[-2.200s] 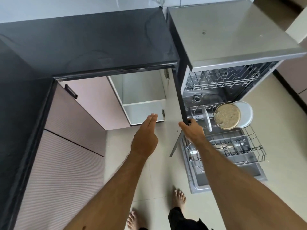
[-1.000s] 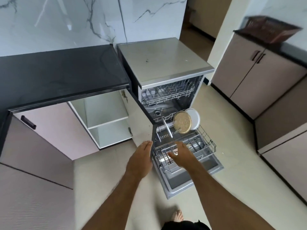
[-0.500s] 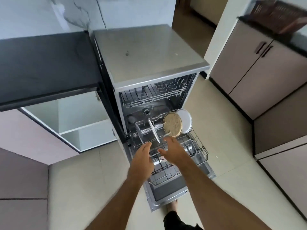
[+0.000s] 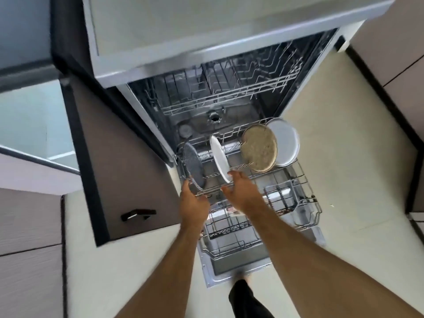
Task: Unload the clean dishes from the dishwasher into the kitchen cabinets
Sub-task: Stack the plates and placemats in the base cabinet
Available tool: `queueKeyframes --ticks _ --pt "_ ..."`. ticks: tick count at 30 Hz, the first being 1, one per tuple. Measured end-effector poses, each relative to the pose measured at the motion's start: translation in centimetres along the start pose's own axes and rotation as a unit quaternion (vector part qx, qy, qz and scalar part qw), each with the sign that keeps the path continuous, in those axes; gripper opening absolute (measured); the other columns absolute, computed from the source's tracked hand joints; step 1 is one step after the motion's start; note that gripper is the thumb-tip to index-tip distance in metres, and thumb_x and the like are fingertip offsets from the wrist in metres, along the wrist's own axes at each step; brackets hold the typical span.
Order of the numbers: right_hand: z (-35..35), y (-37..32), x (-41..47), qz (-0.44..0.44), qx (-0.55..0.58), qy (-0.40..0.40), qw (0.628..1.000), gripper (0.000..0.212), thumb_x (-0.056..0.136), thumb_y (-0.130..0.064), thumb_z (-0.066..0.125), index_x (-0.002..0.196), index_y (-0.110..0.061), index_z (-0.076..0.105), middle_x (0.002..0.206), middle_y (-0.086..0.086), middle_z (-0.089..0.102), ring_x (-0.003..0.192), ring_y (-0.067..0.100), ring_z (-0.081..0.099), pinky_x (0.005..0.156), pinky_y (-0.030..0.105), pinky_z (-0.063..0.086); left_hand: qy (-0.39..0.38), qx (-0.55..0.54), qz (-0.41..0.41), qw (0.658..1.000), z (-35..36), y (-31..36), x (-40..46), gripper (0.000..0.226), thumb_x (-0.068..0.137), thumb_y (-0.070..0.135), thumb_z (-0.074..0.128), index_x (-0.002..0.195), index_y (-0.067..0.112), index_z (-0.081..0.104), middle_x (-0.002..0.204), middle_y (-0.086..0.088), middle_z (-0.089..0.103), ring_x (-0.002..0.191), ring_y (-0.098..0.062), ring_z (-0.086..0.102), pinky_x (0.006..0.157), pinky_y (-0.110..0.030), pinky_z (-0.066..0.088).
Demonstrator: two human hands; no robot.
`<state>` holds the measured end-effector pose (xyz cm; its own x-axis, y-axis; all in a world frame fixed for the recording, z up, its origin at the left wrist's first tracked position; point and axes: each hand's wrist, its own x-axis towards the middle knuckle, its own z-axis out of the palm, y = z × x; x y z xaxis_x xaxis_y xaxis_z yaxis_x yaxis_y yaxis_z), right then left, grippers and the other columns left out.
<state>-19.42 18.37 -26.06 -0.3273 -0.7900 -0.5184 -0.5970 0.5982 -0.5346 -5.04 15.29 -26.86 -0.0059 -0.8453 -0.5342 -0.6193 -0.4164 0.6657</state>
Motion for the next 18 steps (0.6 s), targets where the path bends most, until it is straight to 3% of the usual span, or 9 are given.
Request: queueKeyframes --ticks 2,6,9,11,14,18 --pt "1.9 1.6 2.3 0.018 0.008 0.001 1.000 0.055 0.098 -0.035 0.058 0.144 -0.008 0.043 0.143 0.016 0.045 0.119 0.034 0.057 0.101 0.042 0.048 0.012 -0.032 -0.060 0.998 1.3 -1.3 1.7 0.069 0.091 0.008 0.064 0.150 0.010 0.029 0.140 -0.003 0.048 0.117 -0.013 0.047 0.098 -0.021 0.033" --pt "5.8 4.1 7.4 0.049 0.028 0.003 0.998 0.056 0.095 -0.031 0.062 0.143 -0.010 0.041 0.139 0.017 0.048 0.117 0.036 0.059 0.099 0.050 0.052 0.037 -0.017 -0.105 0.994 4.4 -4.9 6.8 0.077 0.084 0.009 0.071 0.150 0.007 0.030 0.148 -0.014 0.043 0.132 -0.028 0.047 0.110 -0.037 0.040" --pt "7.7 4.7 11.2 0.044 0.020 0.014 0.999 0.059 0.094 -0.030 0.065 0.142 -0.010 0.038 0.134 0.019 0.051 0.119 0.039 0.058 0.097 0.053 0.052 0.081 -0.001 -0.091 0.993 6.7 -7.5 11.4 0.073 0.070 0.019 0.074 0.136 0.018 0.043 0.127 -0.012 0.058 0.113 -0.031 0.060 0.098 -0.042 0.051" --pt "8.6 4.9 13.7 0.038 0.017 0.031 0.999 0.064 0.092 -0.031 0.067 0.143 -0.009 0.036 0.133 0.020 0.053 0.119 0.040 0.058 0.096 0.053 0.052 0.099 0.003 -0.096 0.990 8.0 -7.9 13.8 0.063 0.069 0.021 0.078 0.124 0.020 0.048 0.111 -0.003 0.062 0.098 -0.025 0.064 0.089 -0.033 0.053" --pt "9.6 5.1 16.6 0.042 0.014 0.050 0.998 0.062 0.092 -0.034 0.068 0.139 -0.009 0.039 0.127 0.020 0.059 0.112 0.040 0.062 0.092 0.052 0.055 0.103 -0.013 -0.095 0.990 8.8 -6.3 15.6 0.063 0.074 0.018 0.080 0.128 0.010 0.049 0.114 -0.008 0.066 0.102 -0.027 0.065 0.088 -0.029 0.051" --pt "11.1 6.1 18.9 0.025 0.002 0.060 0.998 0.044 0.097 -0.031 0.057 0.134 -0.013 0.041 0.113 0.022 0.066 0.090 0.036 0.069 0.075 0.050 0.061 0.152 -0.018 -0.093 0.984 9.9 -6.6 17.7 0.068 0.081 0.023 0.079 0.139 0.015 0.046 0.124 -0.008 0.065 0.111 -0.030 0.063 0.088 -0.029 0.050"
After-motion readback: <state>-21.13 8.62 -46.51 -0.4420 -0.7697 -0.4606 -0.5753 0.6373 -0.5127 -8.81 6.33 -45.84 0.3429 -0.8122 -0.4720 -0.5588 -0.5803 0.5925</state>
